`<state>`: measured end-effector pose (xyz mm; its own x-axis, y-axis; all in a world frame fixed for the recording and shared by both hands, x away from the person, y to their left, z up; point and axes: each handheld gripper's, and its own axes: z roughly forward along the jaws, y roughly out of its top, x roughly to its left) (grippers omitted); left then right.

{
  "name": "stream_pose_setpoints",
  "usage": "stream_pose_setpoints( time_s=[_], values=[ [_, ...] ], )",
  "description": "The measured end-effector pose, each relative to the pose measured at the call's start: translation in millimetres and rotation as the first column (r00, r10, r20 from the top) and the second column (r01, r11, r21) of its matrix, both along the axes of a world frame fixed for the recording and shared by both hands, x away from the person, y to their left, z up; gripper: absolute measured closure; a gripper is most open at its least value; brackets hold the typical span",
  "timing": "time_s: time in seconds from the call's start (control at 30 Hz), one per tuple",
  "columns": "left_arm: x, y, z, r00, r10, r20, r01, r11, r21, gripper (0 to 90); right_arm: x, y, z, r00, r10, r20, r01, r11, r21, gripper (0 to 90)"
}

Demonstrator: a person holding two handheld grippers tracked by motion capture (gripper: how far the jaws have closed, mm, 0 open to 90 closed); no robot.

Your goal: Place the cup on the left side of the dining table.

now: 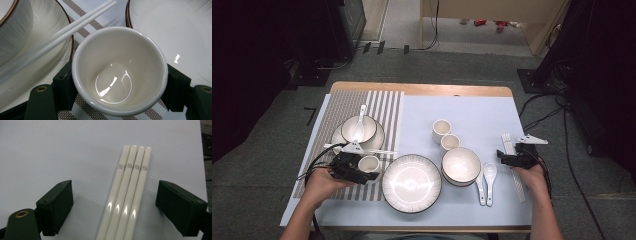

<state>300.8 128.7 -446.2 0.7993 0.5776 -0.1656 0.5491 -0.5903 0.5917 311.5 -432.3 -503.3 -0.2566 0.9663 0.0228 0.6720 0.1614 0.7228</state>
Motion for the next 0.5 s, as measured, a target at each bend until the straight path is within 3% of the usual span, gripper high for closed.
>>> stream_pose_setpoints(
  time_s=[0.5],
  values=[
    [-1.4, 1.3, -0.3, 1.0000, 0.000, 0.000, 0.000, 1.0000, 0.005, 27.8, -0.1, 0.1, 0.0, 1.0000, -0.001, 0.000, 0.001, 1.0000, 0.000, 14.2]
  ],
)
